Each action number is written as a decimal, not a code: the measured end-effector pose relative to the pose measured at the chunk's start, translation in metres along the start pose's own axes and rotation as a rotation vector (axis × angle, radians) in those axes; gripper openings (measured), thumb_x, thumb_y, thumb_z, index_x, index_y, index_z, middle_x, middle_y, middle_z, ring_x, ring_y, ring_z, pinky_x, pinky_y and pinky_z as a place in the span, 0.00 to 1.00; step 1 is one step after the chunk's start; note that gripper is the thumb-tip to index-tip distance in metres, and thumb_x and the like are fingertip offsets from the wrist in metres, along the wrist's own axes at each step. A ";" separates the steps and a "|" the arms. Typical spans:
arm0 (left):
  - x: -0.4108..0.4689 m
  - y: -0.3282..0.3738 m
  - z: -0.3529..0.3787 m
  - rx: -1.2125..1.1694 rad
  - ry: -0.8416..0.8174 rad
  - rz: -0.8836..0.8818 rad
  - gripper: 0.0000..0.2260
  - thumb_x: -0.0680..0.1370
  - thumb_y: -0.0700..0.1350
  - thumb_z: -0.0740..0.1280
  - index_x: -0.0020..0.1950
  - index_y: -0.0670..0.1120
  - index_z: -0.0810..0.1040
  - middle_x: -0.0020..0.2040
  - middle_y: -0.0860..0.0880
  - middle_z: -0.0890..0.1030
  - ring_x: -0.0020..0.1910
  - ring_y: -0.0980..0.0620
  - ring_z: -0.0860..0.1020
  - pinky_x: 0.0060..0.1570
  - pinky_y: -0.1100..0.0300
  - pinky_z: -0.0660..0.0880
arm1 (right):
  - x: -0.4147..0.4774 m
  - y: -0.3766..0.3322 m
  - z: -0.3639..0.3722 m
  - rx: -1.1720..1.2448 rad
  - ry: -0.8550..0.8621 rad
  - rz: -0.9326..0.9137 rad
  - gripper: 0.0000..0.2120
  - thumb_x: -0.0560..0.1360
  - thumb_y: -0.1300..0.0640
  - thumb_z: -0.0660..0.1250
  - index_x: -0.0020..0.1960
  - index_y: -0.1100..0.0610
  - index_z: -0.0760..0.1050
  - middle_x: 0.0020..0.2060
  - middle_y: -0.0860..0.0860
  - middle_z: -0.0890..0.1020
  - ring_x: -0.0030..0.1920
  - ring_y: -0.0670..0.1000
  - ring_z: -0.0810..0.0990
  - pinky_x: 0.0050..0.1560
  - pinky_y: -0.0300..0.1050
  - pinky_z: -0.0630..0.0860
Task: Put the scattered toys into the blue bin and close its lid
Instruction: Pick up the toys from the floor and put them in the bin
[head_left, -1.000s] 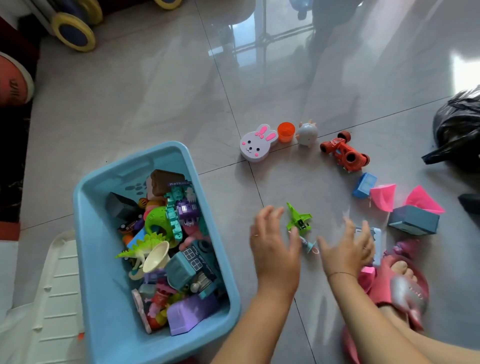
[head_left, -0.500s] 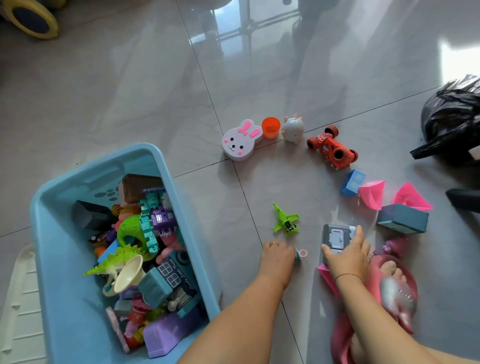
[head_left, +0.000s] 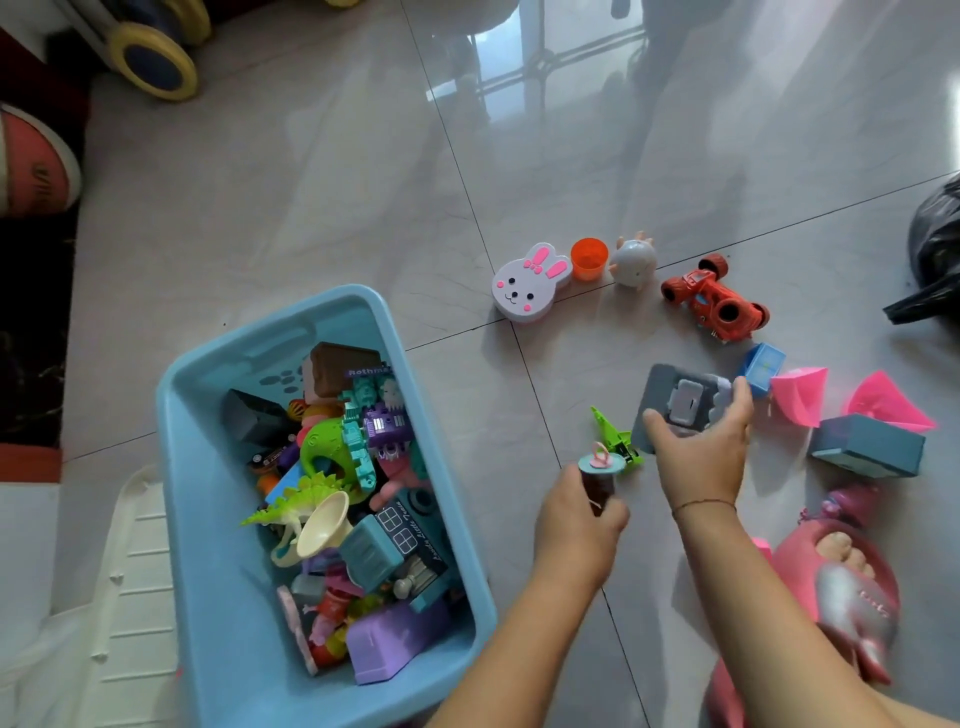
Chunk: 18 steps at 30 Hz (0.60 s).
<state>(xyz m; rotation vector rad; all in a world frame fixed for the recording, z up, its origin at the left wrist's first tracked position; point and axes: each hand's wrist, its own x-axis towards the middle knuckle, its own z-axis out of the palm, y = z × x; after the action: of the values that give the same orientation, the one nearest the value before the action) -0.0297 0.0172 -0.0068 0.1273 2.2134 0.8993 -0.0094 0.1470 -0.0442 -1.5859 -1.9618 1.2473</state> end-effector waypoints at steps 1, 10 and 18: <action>-0.001 0.005 -0.027 -0.096 0.079 0.003 0.06 0.74 0.45 0.65 0.49 0.45 0.73 0.45 0.48 0.80 0.43 0.49 0.77 0.37 0.64 0.70 | -0.004 -0.023 0.004 0.091 -0.009 -0.021 0.43 0.67 0.55 0.74 0.74 0.52 0.53 0.68 0.57 0.67 0.67 0.55 0.69 0.66 0.47 0.67; -0.010 -0.062 -0.243 -0.333 1.024 -0.187 0.18 0.77 0.57 0.61 0.44 0.43 0.80 0.38 0.46 0.79 0.37 0.47 0.74 0.39 0.53 0.71 | -0.128 -0.172 0.076 0.460 -0.593 -0.270 0.47 0.62 0.45 0.73 0.73 0.44 0.51 0.67 0.50 0.68 0.65 0.50 0.71 0.67 0.51 0.70; -0.018 -0.032 -0.214 -0.272 1.179 -0.033 0.16 0.76 0.47 0.61 0.62 0.43 0.73 0.60 0.44 0.75 0.59 0.47 0.74 0.55 0.63 0.68 | -0.116 -0.133 0.084 0.019 -0.441 -0.464 0.34 0.71 0.47 0.68 0.73 0.54 0.59 0.71 0.55 0.62 0.70 0.55 0.61 0.71 0.47 0.57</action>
<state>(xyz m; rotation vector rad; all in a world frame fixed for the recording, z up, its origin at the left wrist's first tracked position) -0.1532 -0.1342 0.0879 -0.7508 3.0509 1.4769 -0.1137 0.0069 0.0434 -0.8066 -2.3820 1.4833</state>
